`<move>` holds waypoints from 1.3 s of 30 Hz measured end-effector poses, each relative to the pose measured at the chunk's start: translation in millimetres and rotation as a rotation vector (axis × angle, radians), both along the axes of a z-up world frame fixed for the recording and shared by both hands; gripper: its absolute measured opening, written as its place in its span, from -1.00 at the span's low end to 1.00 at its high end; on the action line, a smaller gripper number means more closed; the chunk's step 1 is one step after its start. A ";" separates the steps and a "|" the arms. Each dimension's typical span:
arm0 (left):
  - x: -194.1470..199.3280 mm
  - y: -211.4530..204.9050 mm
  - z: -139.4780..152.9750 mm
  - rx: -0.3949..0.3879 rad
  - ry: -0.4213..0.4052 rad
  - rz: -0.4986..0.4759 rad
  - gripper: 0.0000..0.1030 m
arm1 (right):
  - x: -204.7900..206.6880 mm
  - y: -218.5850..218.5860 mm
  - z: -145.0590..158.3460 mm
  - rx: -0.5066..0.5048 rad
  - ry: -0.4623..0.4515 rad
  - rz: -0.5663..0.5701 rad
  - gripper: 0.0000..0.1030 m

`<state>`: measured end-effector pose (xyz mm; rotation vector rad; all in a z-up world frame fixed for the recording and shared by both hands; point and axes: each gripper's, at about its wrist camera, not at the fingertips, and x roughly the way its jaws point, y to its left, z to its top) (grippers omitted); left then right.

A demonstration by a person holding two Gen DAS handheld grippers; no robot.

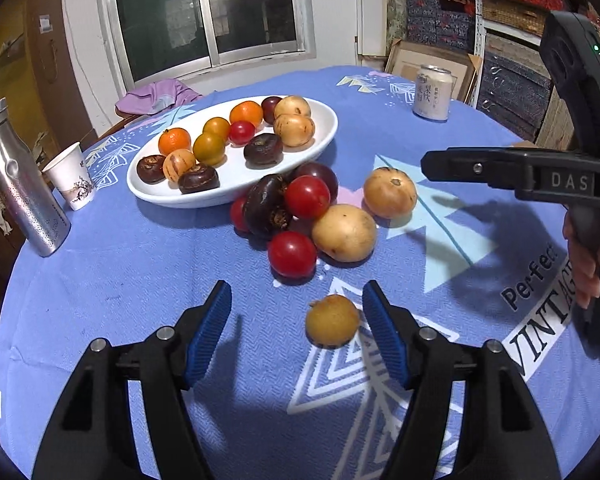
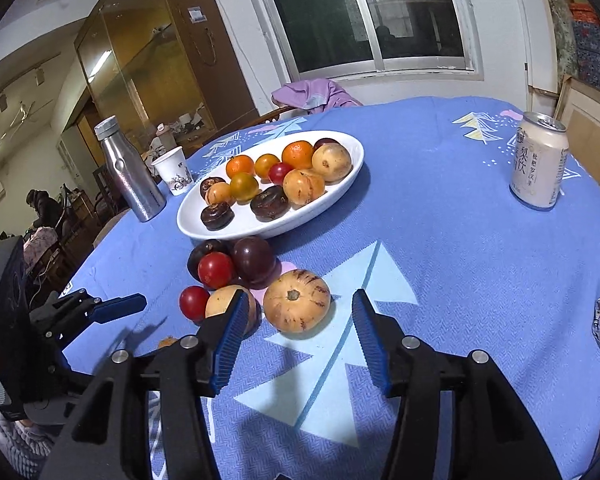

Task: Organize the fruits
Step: 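Move both open grippers back to the fruit cluster, then grasp a small yellow fruit with the left gripper while the right gripper grasps a pale striped fruit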

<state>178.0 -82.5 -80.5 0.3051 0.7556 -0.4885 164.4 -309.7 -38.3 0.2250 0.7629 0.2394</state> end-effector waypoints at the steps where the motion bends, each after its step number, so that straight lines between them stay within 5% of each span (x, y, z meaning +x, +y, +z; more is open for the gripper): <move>1: 0.8 -1.0 -2.0 0.001 0.012 -0.005 0.29 | 0.4 0.7 -1.4 -0.005 0.002 0.002 0.06; 5: 10.0 -5.7 -11.0 0.009 0.079 -0.028 -0.04 | 3.2 2.5 -8.5 -0.014 0.026 0.008 0.06; 12: 19.2 -6.9 -16.2 -0.023 0.137 -0.046 -0.15 | 11.3 9.1 -16.8 -0.039 0.059 0.012 0.06; 16: 19.3 -7.8 -15.3 -0.039 0.141 -0.067 -0.44 | 20.2 14.1 -21.5 -0.050 0.083 0.016 0.06; 32: 14.6 -4.0 -3.5 -0.029 0.040 -0.037 -0.44 | 36.5 15.8 -32.0 0.042 0.133 0.030 -0.12; 39: 48.7 15.8 43.7 -0.068 -0.041 0.037 -0.45 | 29.5 1.2 12.7 0.050 0.019 -0.014 -0.12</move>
